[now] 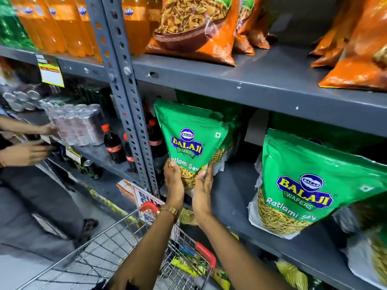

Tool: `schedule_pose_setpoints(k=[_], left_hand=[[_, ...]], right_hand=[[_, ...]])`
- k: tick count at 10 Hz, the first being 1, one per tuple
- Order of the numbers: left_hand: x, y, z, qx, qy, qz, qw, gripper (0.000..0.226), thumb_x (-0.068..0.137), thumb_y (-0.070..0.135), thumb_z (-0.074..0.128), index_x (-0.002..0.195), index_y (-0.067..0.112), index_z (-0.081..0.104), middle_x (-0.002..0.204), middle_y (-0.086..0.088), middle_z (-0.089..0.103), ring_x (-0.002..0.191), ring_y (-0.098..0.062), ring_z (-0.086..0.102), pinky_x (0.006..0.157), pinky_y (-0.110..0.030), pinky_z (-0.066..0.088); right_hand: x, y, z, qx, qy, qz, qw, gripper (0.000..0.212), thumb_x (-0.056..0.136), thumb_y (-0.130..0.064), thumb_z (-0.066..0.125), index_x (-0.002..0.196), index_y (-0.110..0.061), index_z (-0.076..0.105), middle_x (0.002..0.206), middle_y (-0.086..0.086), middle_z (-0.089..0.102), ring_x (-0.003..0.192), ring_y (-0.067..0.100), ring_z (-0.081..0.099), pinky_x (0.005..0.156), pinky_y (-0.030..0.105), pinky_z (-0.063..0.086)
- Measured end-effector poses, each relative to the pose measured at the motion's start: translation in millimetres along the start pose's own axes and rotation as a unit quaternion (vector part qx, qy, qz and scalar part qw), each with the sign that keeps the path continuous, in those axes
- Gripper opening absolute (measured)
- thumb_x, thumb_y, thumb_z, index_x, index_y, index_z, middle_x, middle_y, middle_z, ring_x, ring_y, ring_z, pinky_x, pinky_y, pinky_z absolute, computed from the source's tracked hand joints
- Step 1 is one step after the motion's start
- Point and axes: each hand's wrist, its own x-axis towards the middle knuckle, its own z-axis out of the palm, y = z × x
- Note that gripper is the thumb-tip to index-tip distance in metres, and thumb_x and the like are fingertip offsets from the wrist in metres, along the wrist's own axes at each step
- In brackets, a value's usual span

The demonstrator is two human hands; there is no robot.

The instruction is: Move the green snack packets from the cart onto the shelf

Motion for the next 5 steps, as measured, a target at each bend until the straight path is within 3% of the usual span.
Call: schedule_pose_setpoints(k=[2,3,4,5], left_hand=[[5,-1,-1,0.016,-0.012,0.012,1.000,0.106,0.067,0.093,0.026,0.138,0.014,0.040,0.141,-0.012,0.050,0.131,-0.029,0.048,0.112,-0.055,0.036],[-2,6,-2,0.036,-0.018,-0.020,0.999,0.132,0.049,0.101,0.021,0.151,0.017,0.014,0.156,-0.011,0.030,0.142,-0.028,0.033,0.119,-0.049,0.026],[-9,16,-2,0.053,-0.022,-0.028,0.998,0.143,0.041,0.104,0.017,0.153,0.016,0.000,0.162,-0.013,0.017,0.148,-0.031,0.022,0.120,-0.052,0.019],[-25,13,-2,0.064,-0.029,0.010,0.997,0.136,0.047,0.103,0.017,0.153,0.022,-0.006,0.164,-0.012,0.005,0.151,-0.029,0.008,0.122,-0.053,0.011]], right_hand=[[-2,-2,-1,-0.006,0.000,0.004,1.000,0.053,0.101,-0.041,0.021,0.152,-0.031,0.008,0.163,-0.007,0.005,0.151,0.010,0.003,0.124,0.045,0.007],[-5,-5,-4,-0.024,-0.006,0.003,1.000,0.054,0.101,-0.043,0.021,0.152,-0.032,0.008,0.163,-0.004,0.006,0.151,0.013,0.004,0.124,0.045,0.010],[-12,-14,-15,-0.057,-0.027,0.013,0.998,0.058,0.100,-0.044,0.021,0.153,-0.028,0.007,0.164,-0.002,0.003,0.151,0.014,0.002,0.123,0.034,0.007],[-37,-18,-35,-0.100,-0.042,-0.016,0.994,0.062,0.099,-0.046,0.027,0.153,-0.030,0.003,0.163,-0.007,0.000,0.151,0.011,0.001,0.118,0.029,0.007]])
